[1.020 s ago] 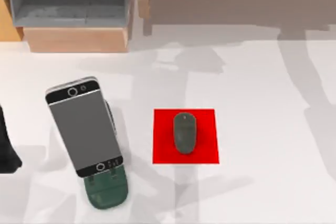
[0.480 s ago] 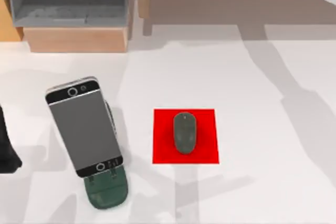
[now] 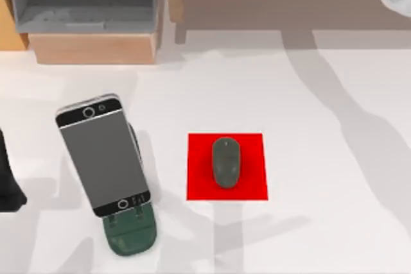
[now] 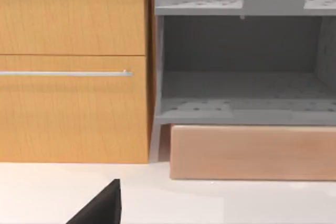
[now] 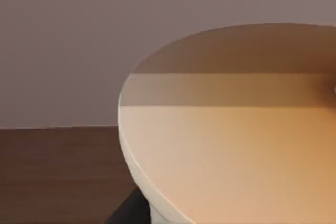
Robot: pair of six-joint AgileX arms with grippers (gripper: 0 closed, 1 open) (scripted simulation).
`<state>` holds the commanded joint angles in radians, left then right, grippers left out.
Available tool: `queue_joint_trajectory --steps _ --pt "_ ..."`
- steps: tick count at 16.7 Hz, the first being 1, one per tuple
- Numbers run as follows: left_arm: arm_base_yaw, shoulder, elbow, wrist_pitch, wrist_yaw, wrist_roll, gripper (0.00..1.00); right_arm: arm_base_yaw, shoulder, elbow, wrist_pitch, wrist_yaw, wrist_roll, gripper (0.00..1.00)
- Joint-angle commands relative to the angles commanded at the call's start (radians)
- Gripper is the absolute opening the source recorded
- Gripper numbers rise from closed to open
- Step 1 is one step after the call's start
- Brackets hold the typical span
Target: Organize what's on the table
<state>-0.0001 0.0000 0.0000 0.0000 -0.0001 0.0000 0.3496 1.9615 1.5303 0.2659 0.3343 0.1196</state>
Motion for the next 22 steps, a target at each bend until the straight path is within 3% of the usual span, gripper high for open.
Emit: queue_joint_trajectory --steps 5,8,16,22 --pt "0.0 0.0 0.0 0.0 0.0 0.0 1.0 0.15 -0.035 -0.043 -0.005 0.012 0.102 0.0" --pt "0.0 0.0 0.0 0.0 0.0 0.0 1.0 0.173 -0.034 -0.036 -0.006 0.015 0.109 0.0" --pt "0.0 0.0 0.0 0.0 0.0 0.0 1.0 -0.037 0.035 0.033 0.008 -0.005 -0.042 0.0" --pt "0.0 0.0 0.0 0.0 0.0 0.0 1.0 -0.056 0.051 0.051 0.005 -0.007 -0.062 0.0"
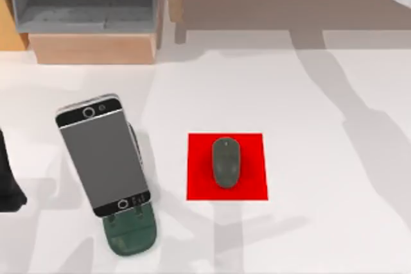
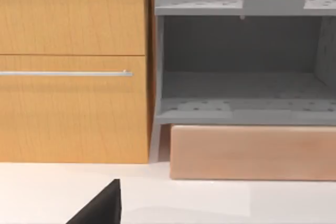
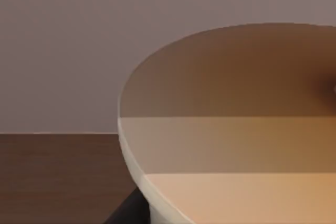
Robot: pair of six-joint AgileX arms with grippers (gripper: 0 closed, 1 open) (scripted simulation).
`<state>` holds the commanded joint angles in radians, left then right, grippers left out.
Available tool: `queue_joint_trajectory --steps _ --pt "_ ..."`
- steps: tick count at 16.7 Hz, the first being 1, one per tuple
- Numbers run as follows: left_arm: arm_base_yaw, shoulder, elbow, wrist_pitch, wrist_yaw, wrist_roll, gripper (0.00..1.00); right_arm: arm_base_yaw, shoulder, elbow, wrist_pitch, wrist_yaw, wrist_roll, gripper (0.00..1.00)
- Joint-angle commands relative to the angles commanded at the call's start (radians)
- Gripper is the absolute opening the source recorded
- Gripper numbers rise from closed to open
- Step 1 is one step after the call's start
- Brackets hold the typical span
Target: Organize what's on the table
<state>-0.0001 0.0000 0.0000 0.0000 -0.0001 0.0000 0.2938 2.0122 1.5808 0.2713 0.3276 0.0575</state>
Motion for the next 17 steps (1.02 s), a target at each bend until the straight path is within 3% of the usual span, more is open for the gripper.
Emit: queue_joint_trajectory --steps 13,17 --pt "0.0 0.0 0.0 0.0 0.0 0.0 1.0 0.0 0.0 0.0 0.0 0.0 0.0 0.98" --pt "0.0 0.0 0.0 0.0 0.0 0.0 1.0 0.0 0.0 0.0 0.0 0.0 0.0 1.0"
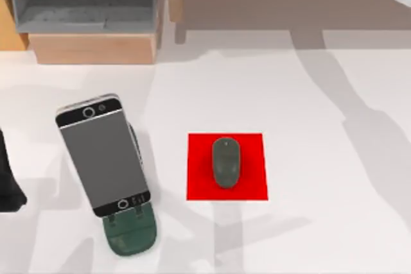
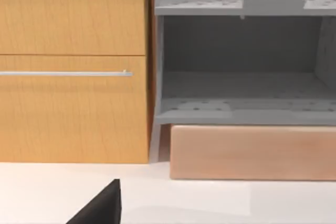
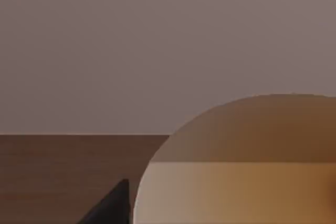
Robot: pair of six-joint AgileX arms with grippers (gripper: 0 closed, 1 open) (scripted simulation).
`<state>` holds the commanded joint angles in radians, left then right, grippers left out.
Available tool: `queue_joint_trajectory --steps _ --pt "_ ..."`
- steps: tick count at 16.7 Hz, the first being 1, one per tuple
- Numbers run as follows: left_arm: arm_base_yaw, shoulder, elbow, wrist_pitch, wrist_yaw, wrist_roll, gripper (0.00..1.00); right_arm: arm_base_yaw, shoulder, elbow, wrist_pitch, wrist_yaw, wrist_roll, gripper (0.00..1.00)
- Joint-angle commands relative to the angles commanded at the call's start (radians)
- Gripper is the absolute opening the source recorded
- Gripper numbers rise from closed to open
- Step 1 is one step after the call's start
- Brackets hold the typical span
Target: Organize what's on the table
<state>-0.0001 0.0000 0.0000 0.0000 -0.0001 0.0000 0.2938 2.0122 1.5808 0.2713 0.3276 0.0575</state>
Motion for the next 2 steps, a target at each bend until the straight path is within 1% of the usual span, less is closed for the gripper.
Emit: queue_joint_trajectory --steps 2 --pt "0.0 0.0 0.0 0.0 0.0 0.0 1.0 0.0 0.0 0.0 0.0 0.0 0.0 1.0"
